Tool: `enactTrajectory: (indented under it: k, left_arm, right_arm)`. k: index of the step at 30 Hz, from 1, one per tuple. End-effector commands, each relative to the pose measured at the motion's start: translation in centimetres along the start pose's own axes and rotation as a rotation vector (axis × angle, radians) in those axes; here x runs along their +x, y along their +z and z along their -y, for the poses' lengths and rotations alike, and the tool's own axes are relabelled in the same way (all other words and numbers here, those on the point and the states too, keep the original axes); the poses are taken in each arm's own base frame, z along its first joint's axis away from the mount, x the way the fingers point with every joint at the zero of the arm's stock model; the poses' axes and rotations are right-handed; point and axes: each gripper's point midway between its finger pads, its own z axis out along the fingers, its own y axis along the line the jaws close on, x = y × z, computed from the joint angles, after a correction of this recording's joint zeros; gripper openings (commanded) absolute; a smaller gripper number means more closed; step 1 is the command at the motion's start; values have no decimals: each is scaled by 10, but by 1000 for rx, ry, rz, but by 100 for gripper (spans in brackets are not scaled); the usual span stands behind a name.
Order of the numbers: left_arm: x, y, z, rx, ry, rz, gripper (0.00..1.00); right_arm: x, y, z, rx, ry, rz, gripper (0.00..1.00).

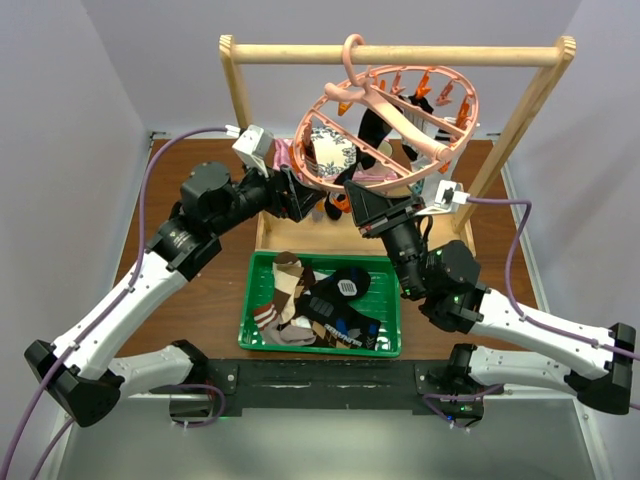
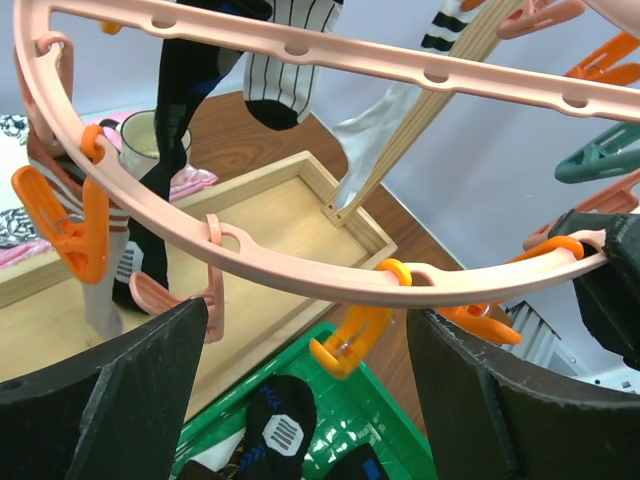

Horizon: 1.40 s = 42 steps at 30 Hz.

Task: Clip the socks to the hanger
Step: Open the clamp at the hanger.

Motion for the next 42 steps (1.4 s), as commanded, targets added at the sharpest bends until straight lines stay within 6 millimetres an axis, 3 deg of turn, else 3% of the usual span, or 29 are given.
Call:
enactTrajectory:
  k: [1, 19, 24, 33, 42]
  left_arm:
    - [-38, -5, 8, -19, -38, 100, 84]
    - [-47, -10, 34, 61, -196, 69, 78]
    - [-50, -13, 38, 70, -216, 67, 69]
    - [-23, -15, 27, 31, -233, 14, 64]
    - [-17, -9, 24, 38, -223, 11, 61]
  right_arm:
    - [-2, 5, -8, -11, -1, -2, 4]
    - [10, 9, -7, -8, -20, -26, 2]
    - [11, 9, -7, -9, -18, -30, 2]
    - [12, 9, -11, -24, -11, -40, 1]
    - [13, 10, -14, -33, -2, -44, 0]
